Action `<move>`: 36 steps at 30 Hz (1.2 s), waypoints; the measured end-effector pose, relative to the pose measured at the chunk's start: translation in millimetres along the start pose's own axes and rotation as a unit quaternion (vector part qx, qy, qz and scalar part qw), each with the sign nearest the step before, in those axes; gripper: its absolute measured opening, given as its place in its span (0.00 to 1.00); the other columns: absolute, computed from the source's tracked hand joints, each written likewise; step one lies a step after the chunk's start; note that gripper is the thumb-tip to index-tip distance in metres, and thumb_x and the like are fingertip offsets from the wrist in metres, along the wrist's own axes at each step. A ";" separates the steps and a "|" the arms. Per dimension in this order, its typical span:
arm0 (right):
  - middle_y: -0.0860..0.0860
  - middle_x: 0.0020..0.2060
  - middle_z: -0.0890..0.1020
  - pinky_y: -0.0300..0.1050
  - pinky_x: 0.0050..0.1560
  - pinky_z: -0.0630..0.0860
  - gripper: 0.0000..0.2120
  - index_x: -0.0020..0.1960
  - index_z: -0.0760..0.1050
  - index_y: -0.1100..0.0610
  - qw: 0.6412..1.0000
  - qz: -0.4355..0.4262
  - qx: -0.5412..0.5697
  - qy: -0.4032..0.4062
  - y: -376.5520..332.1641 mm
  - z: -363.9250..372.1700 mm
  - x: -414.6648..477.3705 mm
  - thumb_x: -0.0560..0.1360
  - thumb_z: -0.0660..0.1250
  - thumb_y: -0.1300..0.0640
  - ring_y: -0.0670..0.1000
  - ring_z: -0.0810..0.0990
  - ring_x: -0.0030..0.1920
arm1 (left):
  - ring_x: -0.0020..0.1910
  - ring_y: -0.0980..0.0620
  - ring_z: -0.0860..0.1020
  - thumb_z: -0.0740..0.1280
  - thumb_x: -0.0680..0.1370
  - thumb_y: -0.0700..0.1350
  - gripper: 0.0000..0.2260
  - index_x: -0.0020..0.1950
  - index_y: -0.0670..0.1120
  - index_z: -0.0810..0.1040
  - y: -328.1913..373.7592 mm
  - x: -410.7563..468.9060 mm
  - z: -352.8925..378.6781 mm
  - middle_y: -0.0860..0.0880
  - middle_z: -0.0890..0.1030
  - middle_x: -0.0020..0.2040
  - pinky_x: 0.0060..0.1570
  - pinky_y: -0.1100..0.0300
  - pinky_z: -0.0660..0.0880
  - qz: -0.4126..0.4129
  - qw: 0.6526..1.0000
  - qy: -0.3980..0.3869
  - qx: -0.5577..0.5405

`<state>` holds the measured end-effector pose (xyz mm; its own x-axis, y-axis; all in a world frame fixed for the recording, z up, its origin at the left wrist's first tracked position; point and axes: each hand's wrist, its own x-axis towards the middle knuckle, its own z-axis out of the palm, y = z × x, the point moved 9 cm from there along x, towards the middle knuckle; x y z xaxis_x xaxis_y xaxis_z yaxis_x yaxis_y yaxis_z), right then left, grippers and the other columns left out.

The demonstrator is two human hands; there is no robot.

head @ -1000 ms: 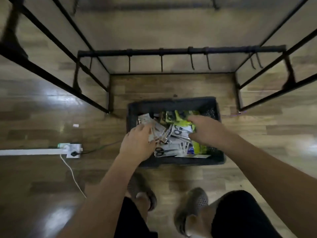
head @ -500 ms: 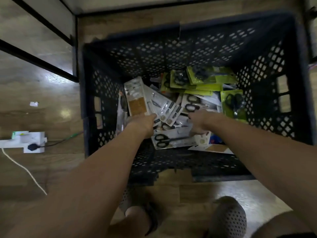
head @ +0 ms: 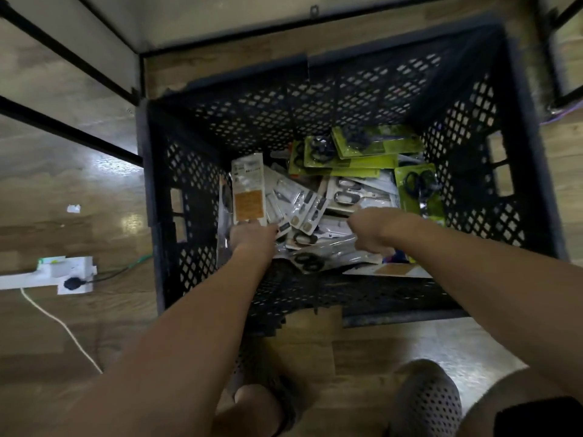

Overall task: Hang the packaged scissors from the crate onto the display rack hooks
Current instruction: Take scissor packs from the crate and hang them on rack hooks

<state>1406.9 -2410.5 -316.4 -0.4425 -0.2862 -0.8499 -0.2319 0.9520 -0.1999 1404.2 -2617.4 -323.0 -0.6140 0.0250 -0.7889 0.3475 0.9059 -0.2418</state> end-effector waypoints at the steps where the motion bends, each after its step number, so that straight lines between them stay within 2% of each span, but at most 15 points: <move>1: 0.54 0.46 0.78 0.51 0.47 0.78 0.06 0.49 0.73 0.59 0.999 -0.005 0.030 0.017 3.2 -7.4 -5.3 0.80 0.65 0.57 0.56 0.79 0.46 | 0.67 0.38 0.75 0.61 0.84 0.44 0.24 0.79 0.56 0.63 -1.1 1.9 -5.0 0.40 0.73 0.70 0.59 0.47 0.74 -0.004 1.000 0.001 0.027; 3: 0.56 0.50 0.79 0.53 0.47 0.77 0.07 0.52 0.74 0.57 0.993 -0.021 0.105 0.048 8.4 -24.7 -17.0 0.79 0.68 0.54 0.57 0.79 0.48 | 0.70 0.40 0.70 0.62 0.83 0.46 0.19 0.74 0.51 0.72 -4.3 1.7 -21.7 0.41 0.71 0.72 0.63 0.47 0.71 -0.004 0.995 0.034 0.089; 6: 0.55 0.49 0.79 0.47 0.38 0.72 0.07 0.54 0.76 0.55 0.973 -0.046 0.211 0.086 15.9 -59.3 -53.9 0.78 0.71 0.55 0.52 0.77 0.42 | 0.70 0.41 0.64 0.69 0.79 0.51 0.18 0.68 0.49 0.77 -16.2 -11.6 -59.6 0.42 0.68 0.71 0.67 0.48 0.65 0.025 0.984 0.124 0.123; 8: 0.52 0.43 0.80 0.44 0.35 0.71 0.07 0.51 0.77 0.53 0.949 -0.041 0.280 0.136 22.9 -88.3 -95.1 0.77 0.74 0.53 0.51 0.77 0.38 | 0.69 0.41 0.65 0.69 0.78 0.49 0.13 0.62 0.52 0.77 -31.5 -30.0 -91.5 0.43 0.70 0.68 0.68 0.47 0.67 0.057 0.982 0.177 0.022; 9: 0.51 0.40 0.81 0.44 0.36 0.72 0.07 0.49 0.78 0.52 0.930 -0.035 0.326 0.168 28.4 -103.1 -119.3 0.76 0.75 0.52 0.51 0.78 0.36 | 0.66 0.41 0.68 0.68 0.79 0.46 0.07 0.57 0.52 0.76 -42.9 -46.1 -115.5 0.43 0.74 0.65 0.66 0.46 0.70 0.065 0.970 0.211 -0.100; 10: 0.50 0.38 0.81 0.44 0.36 0.72 0.07 0.47 0.79 0.52 0.906 -0.026 0.374 0.198 34.4 -117.0 -146.1 0.76 0.76 0.52 0.51 0.77 0.35 | 0.61 0.43 0.73 0.67 0.80 0.44 0.04 0.52 0.52 0.73 -56.4 -63.8 -140.2 0.43 0.78 0.59 0.61 0.46 0.73 0.064 0.936 0.233 -0.256; 13: 0.49 0.36 0.81 0.40 0.37 0.72 0.08 0.48 0.82 0.54 0.837 0.006 0.474 0.274 50.0 -156.3 -234.7 0.74 0.77 0.52 0.45 0.77 0.35 | 0.45 0.50 0.78 0.66 0.84 0.44 0.05 0.50 0.47 0.71 -92.5 -130.0 -201.6 0.45 0.80 0.47 0.46 0.55 0.75 0.036 0.762 0.256 -0.594; 17: 0.55 0.43 0.83 0.48 0.47 0.72 0.09 0.53 0.83 0.59 0.752 -0.008 0.581 0.311 45.6 -218.7 -365.3 0.76 0.75 0.56 0.51 0.78 0.43 | 0.55 0.49 0.85 0.70 0.82 0.44 0.04 0.51 0.49 0.75 -120.9 -246.6 -284.3 0.49 0.86 0.52 0.59 0.44 0.81 0.058 0.546 0.272 -0.791; 20: 0.53 0.44 0.86 0.43 0.45 0.78 0.04 0.51 0.85 0.57 0.698 -0.010 0.626 0.347 29.7 -268.8 -469.6 0.77 0.73 0.58 0.50 0.83 0.44 | 0.57 0.46 0.84 0.71 0.81 0.46 0.05 0.55 0.47 0.78 -136.1 -340.4 -344.2 0.47 0.86 0.55 0.61 0.40 0.80 0.070 0.469 0.279 -0.835; 24: 0.56 0.47 0.87 0.49 0.47 0.82 0.06 0.50 0.85 0.56 0.608 -0.026 0.697 0.379 -3.0 -339.2 -598.4 0.74 0.73 0.58 0.57 0.85 0.49 | 0.55 0.44 0.85 0.70 0.81 0.46 0.04 0.54 0.47 0.78 -168.3 -459.7 -422.7 0.47 0.86 0.53 0.60 0.38 0.80 0.082 0.383 0.289 -0.874; 26: 0.57 0.47 0.87 0.49 0.44 0.82 0.05 0.51 0.84 0.58 0.590 -0.025 0.707 0.390 -19.6 -372.7 -655.1 0.76 0.72 0.60 0.57 0.86 0.47 | 0.51 0.44 0.85 0.70 0.81 0.47 0.02 0.50 0.49 0.80 -188.9 -510.9 -458.2 0.47 0.87 0.50 0.57 0.36 0.80 0.086 0.362 0.282 -0.884; 29: 0.61 0.47 0.85 0.57 0.49 0.80 0.06 0.53 0.82 0.63 0.606 -0.017 0.693 0.390 -45.3 -417.9 -723.0 0.78 0.69 0.65 0.60 0.85 0.45 | 0.49 0.47 0.85 0.69 0.82 0.43 0.06 0.49 0.53 0.83 -223.5 -576.8 -503.4 0.48 0.87 0.49 0.56 0.40 0.81 0.102 0.356 0.279 -0.886; 33: 0.63 0.47 0.84 0.51 0.43 0.77 0.12 0.57 0.81 0.64 0.632 -0.057 0.668 0.388 -95.3 -477.1 -796.9 0.77 0.64 0.72 0.61 0.82 0.44 | 0.49 0.52 0.85 0.68 0.81 0.39 0.06 0.54 0.48 0.84 -264.9 -655.9 -550.5 0.51 0.88 0.50 0.48 0.58 0.82 0.141 0.402 0.298 -0.854; 35: 0.62 0.46 0.84 0.45 0.41 0.79 0.09 0.55 0.83 0.64 0.608 -0.093 0.666 0.423 -118.6 -499.6 -830.8 0.76 0.68 0.69 0.57 0.83 0.43 | 0.46 0.49 0.86 0.70 0.81 0.41 0.03 0.51 0.45 0.84 -280.7 -684.5 -565.0 0.49 0.88 0.47 0.42 0.62 0.81 0.154 0.403 0.301 -0.851; 36: 0.62 0.46 0.84 0.44 0.42 0.80 0.08 0.54 0.83 0.65 0.579 -0.108 0.673 0.447 -126.9 -506.7 -845.9 0.76 0.70 0.67 0.57 0.83 0.44 | 0.45 0.47 0.86 0.70 0.80 0.43 0.03 0.50 0.45 0.83 -286.9 -695.3 -570.9 0.46 0.88 0.47 0.41 0.58 0.82 0.163 0.389 0.292 -0.858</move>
<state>1371.7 -2344.2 675.0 -0.9404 0.2167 -0.2620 0.2534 -0.0667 -0.9650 1326.8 -2653.4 617.5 -0.9663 -0.1054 -0.2350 -0.2027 -0.2517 0.9463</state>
